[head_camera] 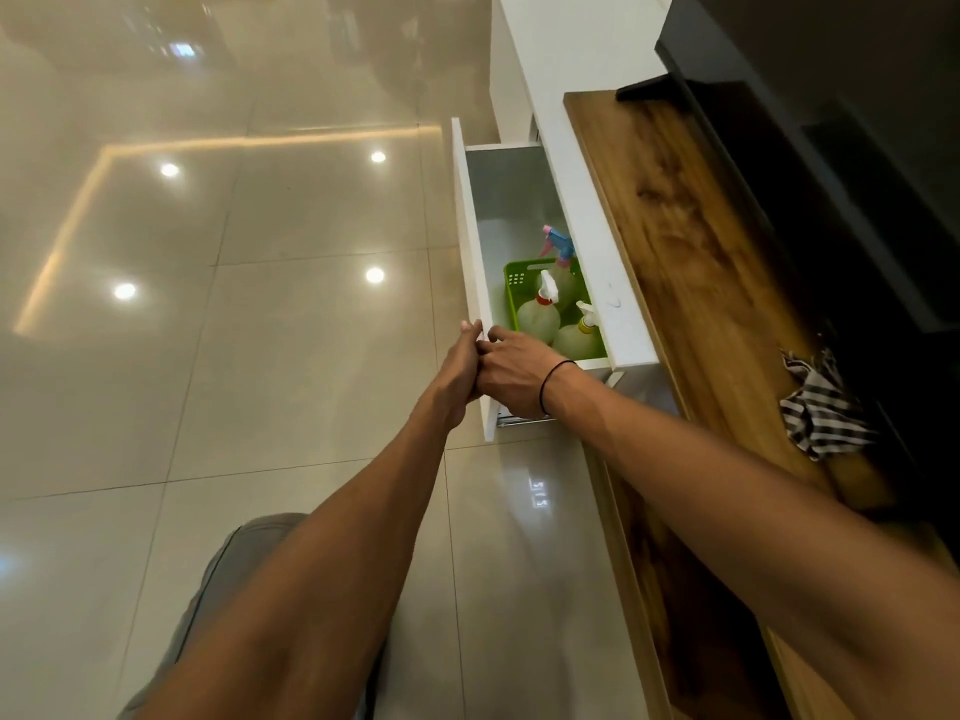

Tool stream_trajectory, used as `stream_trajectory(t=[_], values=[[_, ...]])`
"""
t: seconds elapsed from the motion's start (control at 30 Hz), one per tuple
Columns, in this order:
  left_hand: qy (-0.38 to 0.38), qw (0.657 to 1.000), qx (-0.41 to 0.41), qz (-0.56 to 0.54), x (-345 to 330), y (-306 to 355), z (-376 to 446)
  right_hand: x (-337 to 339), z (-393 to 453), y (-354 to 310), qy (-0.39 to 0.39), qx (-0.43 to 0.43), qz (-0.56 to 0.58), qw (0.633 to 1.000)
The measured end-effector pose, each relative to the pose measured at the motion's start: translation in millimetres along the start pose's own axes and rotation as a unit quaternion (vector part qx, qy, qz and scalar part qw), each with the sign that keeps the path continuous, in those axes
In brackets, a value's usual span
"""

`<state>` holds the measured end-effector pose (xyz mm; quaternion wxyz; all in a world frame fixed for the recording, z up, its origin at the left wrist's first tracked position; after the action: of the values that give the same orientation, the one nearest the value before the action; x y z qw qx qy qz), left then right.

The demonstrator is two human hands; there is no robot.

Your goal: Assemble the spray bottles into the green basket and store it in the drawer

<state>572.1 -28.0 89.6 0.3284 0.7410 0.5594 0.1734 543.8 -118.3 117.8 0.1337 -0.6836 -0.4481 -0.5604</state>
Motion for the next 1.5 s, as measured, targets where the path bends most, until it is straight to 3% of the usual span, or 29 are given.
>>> stream_trajectory(t=[0.73, 1.03, 1.27, 1.4, 1.5], values=[[-0.072, 0.993, 0.034, 0.088, -107.4, -1.6, -14.6, -58.2, -78.3, 5.3, -0.078, -0.127, -0.006, 0.989], [-0.109, 0.987, 0.015, 0.113, -124.1, -6.9, -4.8, -77.5, -91.2, 1.1, -0.112, -0.17, -0.035, 0.978], [-0.117, 0.983, 0.008, 0.143, -126.7, -11.3, -0.5, -77.5, -99.3, -1.5, -0.103, -0.171, 0.006, 0.98], [-0.132, 0.962, -0.016, 0.239, -112.2, -8.1, -2.6, -69.7, -102.0, -5.9, -0.096, -0.18, 0.018, 0.979], [-0.134, 0.91, -0.056, 0.389, -92.4, -8.7, 5.4, -67.4, -103.9, -15.7, -0.076, -0.201, 0.032, 0.976]])
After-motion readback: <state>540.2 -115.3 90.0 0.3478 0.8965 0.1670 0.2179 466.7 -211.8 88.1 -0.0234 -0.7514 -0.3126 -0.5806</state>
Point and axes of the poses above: each hand's wrist, its own z-axis towards the middle knuckle, its own x-axis out of the back of the hand, y = z × x, the point moved 2 cm from there along z, towards the middle knuckle, and after that the axes turned 9 degrees about x, right-handed, at the moved point
